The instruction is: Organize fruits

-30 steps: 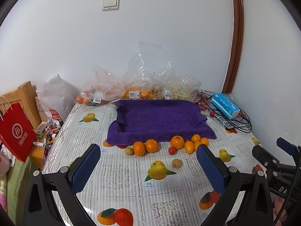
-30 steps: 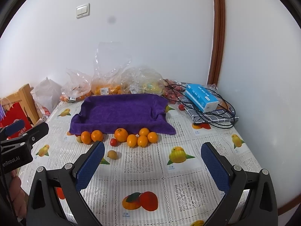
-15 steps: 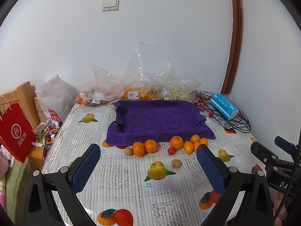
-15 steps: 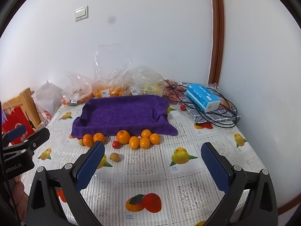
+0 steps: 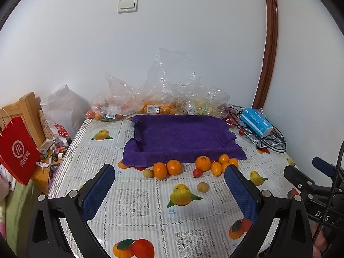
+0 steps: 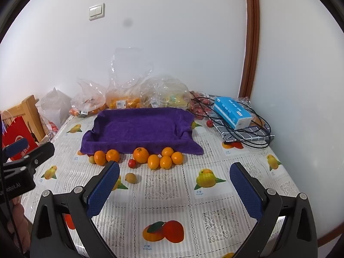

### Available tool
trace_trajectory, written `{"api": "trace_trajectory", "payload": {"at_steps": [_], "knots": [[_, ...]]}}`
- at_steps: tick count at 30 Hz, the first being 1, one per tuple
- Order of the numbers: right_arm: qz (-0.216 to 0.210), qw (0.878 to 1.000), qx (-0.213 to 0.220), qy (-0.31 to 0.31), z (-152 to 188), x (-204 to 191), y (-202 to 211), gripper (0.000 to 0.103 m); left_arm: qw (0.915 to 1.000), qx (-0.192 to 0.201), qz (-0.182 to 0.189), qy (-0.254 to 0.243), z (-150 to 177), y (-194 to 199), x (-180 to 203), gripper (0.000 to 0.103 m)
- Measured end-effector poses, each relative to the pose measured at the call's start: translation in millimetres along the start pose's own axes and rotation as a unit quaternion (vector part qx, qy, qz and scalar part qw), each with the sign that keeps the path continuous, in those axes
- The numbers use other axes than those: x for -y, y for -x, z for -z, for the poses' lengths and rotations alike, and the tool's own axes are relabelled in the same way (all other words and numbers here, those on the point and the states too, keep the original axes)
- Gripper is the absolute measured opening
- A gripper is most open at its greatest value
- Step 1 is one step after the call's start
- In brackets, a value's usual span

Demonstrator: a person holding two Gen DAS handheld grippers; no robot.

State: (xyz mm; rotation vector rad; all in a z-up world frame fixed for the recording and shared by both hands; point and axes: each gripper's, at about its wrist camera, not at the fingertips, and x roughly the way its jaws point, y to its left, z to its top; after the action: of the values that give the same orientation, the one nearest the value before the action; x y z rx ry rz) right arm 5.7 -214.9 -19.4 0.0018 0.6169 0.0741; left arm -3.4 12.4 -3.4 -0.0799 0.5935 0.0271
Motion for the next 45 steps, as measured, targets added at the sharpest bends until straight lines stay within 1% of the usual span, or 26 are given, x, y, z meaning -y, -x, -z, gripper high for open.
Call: {"api": "trace_trajectory", "payload": {"at_steps": [23,26,30,35,41,45], "knots": [[-0.005,1.000,-0.002,0.004,4,-4,-3,0.102,1.0000,0.003,0.002,0.005,3,-4,-2,0.103],[-0.004,1.000,0.001,0.003,3,-4,-2,0.102,1.0000,0.003,0.002,0.000,4,-4,0,0.103],[-0.012,1.000,0.001,-0.003,5,-2,-2,0.102,1.0000,0.004,0.002,-0.002,5,-4,1,0.103],[-0.008,1.000,0.003,-0.002,7,-1,-2,0.102,1.0000,0.005,0.003,-0.001,4,-4,1,0.103],[-0.011,1.000,-0.001,-0.002,8,-1,-5,0.102,0.9999,-0.003,0.010,-0.001,4,-7,0,0.103],[-0.016,1.000,-0.008,-0.004,10,-1,-9,0.102,0.9999,-0.006,0.009,-0.002,5,-12,-2,0.103]]}}
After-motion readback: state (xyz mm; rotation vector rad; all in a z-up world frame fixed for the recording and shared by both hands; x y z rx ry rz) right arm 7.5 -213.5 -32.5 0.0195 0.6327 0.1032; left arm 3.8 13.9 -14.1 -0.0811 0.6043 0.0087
